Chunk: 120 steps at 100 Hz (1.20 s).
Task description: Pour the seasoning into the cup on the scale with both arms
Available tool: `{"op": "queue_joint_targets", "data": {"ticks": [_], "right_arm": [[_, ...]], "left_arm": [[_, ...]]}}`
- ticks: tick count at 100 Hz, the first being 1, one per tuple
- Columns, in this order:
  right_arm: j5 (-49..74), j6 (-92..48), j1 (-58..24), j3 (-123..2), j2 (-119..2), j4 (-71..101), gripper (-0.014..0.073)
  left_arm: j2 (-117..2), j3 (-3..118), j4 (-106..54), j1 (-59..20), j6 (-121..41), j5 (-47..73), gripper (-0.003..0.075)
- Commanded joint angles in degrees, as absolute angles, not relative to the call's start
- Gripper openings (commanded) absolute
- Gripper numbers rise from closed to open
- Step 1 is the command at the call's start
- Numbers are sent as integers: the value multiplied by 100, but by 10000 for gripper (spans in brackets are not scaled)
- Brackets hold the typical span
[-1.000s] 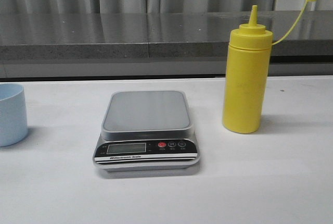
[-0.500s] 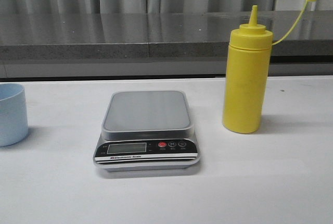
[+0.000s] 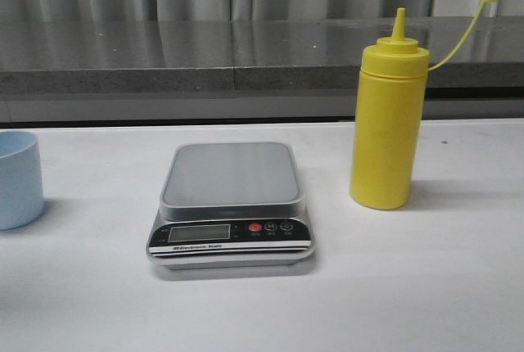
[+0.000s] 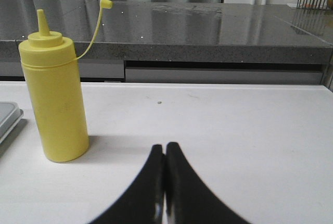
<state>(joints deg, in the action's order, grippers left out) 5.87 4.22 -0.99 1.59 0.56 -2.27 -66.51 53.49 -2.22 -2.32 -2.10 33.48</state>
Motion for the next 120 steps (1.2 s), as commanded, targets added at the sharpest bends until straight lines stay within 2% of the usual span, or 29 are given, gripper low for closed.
{"op": "queue_joint_targets", "data": {"ticks": [1, 31, 38, 45, 50, 54, 62, 69, 120], "right_arm": [[152, 400, -58, 38, 171, -273, -69], [152, 400, -58, 38, 171, -273, -69], [152, 400, -58, 38, 171, -273, -69], [152, 400, -58, 38, 171, -273, -69], [152, 400, -58, 38, 171, -273, -69], [152, 400, -58, 38, 171, -273, -69], [152, 400, -58, 38, 171, -273, -69], [152, 400, -58, 38, 171, -273, -69], [152, 400, -58, 38, 171, -273, -69]], "left_arm": [[-6994, 5777, -296, -211, -171, 3153, -20], [-7653, 5953, -296, -211, -171, 3243, -18], [-7664, 5953, -296, -211, -171, 3243, 6], [-7664, 5953, -248, -211, -171, 3243, 89], [-7664, 5953, -248, -211, -171, 3252, 181], [-7664, 5953, -248, -211, -171, 3265, 297], [-7664, 5953, -248, -211, -171, 3265, 474], [-7664, 5953, -248, -211, -171, 3265, 564], [-8205, 5953, -217, -211, -171, 3135, 544]]}}
